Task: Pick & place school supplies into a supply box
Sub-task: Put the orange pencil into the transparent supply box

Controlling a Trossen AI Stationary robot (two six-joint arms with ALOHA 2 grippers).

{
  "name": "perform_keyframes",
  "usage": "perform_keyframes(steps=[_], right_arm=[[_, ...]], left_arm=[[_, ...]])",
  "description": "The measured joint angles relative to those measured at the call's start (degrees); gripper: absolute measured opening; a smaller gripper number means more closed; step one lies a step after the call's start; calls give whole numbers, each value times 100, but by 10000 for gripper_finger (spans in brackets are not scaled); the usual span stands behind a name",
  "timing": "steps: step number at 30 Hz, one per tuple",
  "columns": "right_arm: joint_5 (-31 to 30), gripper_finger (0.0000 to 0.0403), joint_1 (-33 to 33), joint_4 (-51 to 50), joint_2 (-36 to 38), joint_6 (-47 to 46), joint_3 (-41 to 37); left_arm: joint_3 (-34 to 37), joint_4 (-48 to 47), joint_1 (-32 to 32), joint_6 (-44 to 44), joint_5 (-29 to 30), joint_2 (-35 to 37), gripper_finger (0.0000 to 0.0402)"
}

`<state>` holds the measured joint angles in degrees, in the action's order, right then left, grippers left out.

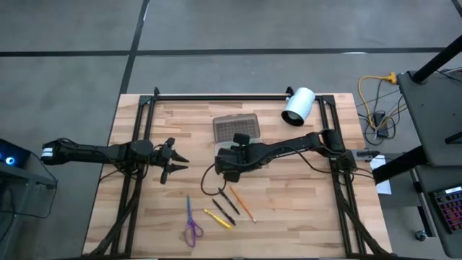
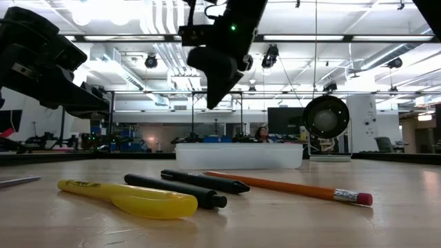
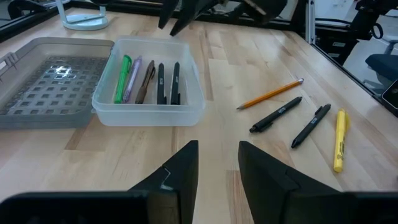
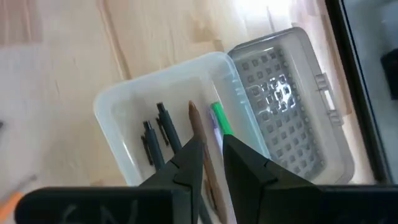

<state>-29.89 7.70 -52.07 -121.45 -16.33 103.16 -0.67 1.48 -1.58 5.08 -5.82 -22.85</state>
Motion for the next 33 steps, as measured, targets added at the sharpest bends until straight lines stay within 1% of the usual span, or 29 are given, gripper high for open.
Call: perform_keyframes(steps=[7, 11, 13, 16, 18, 25, 33], right_arm=[[59, 54, 259, -71, 0, -482, 2], [138, 53, 408, -227, 0, -1205, 74], [488, 52, 433, -339, 0, -1583, 149], [1320, 54, 441, -418, 0, -2042, 186], [1554, 54, 481, -421, 0, -2341, 176], [1564, 53, 723, -434, 0, -3371, 168], [1694, 53, 922, -428, 0, -4322, 168]], left_arm=[[0, 0, -1, 0, 0, 0, 99], [0, 0, 0, 0, 0, 0, 99], [0, 0, -1, 1, 0, 0, 99], [0, 0, 0, 1, 0, 0, 99], [0, 0, -2, 0, 0, 0, 99], [0, 0, -2, 0, 0, 0, 99], [0, 0, -1, 0, 0, 0, 99]])
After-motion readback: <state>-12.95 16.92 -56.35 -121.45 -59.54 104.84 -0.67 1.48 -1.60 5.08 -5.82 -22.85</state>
